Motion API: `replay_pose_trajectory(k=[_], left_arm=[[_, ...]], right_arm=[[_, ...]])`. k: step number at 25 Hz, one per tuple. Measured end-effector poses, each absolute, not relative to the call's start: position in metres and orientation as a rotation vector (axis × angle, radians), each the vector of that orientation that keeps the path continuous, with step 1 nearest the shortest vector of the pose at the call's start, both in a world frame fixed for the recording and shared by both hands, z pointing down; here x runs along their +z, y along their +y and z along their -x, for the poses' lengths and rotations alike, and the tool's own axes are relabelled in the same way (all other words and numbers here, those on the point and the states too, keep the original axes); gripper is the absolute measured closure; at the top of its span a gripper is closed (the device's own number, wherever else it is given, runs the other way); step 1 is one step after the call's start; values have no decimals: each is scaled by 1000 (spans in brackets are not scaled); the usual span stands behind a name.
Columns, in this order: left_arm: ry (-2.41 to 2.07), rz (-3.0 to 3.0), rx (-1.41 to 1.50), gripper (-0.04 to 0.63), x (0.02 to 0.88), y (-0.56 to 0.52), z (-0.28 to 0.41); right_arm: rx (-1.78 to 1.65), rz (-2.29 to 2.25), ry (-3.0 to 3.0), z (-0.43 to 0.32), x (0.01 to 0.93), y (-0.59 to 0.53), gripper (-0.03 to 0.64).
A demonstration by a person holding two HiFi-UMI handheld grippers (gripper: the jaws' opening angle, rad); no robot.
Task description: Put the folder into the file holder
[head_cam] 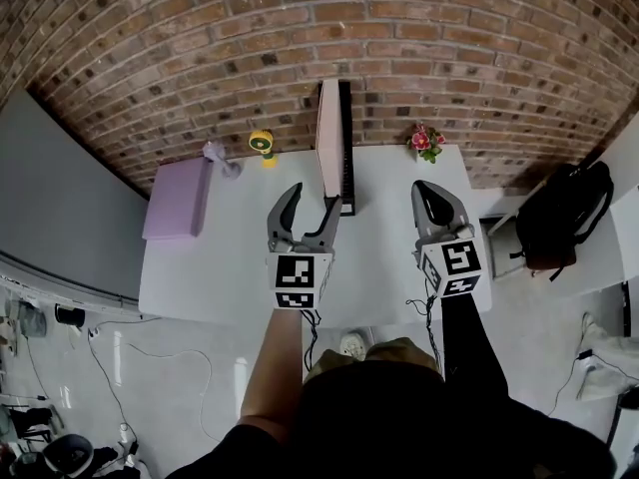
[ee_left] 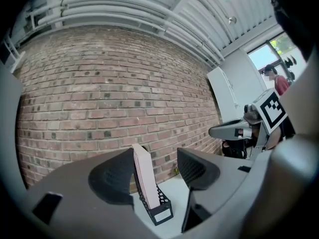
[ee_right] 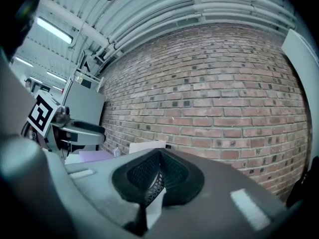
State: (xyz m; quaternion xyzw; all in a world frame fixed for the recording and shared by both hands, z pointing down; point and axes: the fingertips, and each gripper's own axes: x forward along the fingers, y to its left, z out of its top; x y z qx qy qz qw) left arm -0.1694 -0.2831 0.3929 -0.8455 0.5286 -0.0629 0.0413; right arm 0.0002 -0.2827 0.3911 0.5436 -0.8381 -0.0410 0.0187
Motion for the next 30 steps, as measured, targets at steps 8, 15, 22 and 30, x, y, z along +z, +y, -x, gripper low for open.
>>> replay_pose_trajectory(k=[8,15,22,30], left_arm=[[1671,2575,-147,331,373,-266,147],[1745,2507,-134,447,363,-241,128],[1805,2461,-156,586,367,-212,102],[1824,2420,-182,587,367,-189,83]], right_arm=[[-127,-1643,-2663,-21,379,-274,615],[-121,-1576,-2717,-40,377,-254,615],[-117,-1531,-2765,-67,384,-229,615],[-116,-1518,-2785,-86,384,-209,615]])
